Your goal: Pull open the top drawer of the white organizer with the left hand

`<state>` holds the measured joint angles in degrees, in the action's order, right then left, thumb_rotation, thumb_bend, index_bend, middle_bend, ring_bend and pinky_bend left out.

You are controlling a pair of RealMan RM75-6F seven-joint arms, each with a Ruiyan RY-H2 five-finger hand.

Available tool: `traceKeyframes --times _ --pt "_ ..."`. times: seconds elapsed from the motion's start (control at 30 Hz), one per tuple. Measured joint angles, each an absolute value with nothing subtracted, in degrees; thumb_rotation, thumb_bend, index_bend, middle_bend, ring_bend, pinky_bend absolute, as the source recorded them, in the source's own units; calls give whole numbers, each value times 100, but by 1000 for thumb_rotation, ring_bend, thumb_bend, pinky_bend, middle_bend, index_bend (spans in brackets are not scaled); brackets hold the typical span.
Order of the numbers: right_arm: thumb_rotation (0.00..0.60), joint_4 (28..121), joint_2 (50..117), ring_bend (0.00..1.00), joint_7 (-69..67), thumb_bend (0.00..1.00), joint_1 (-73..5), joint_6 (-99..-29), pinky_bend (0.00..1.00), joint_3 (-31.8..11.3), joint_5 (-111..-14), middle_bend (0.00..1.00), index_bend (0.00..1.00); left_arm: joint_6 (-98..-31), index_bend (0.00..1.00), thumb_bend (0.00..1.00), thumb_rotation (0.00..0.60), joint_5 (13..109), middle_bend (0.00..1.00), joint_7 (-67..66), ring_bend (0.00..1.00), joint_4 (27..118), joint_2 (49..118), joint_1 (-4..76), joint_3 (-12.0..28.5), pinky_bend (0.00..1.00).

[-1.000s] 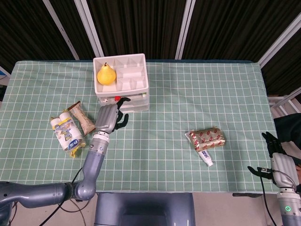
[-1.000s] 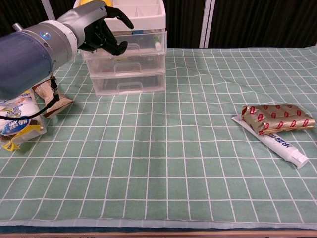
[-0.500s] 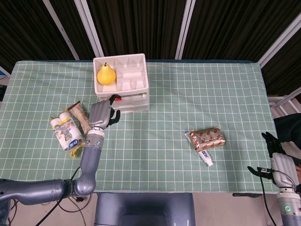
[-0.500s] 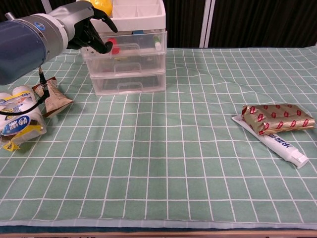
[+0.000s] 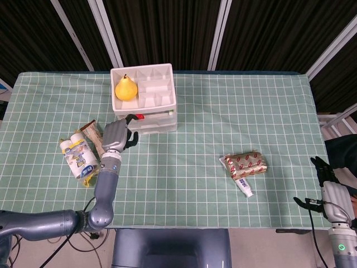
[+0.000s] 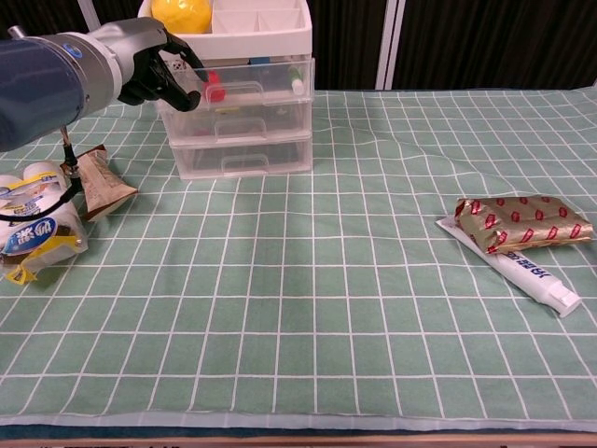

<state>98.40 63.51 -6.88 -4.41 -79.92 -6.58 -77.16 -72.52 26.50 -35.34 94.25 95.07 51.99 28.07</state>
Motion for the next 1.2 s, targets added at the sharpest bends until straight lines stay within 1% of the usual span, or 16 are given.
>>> traceKeyframes --times 0.13,0.43,1.2 --pt "600 9842 6352 0 -689 90 -442 -7988 229 -658 -7712 0 0 -7235 389 481 600 2611 1000 -3527 1000 9515 9452 5209 2802 1000" --pt "600 9844 6352 0 -693 90 -441 -7986 229 -659 -7707 0 0 -7217 420 481 600 2607 1000 -3464 1000 9771 9364 5207 2754 1000" --pt "600 9860 6349 0 -704 90 -435 -7990 229 -660 -7704 0 0 -7221 423 481 600 2541 1000 -3407 1000 10622 9057 5151 2441 1000"
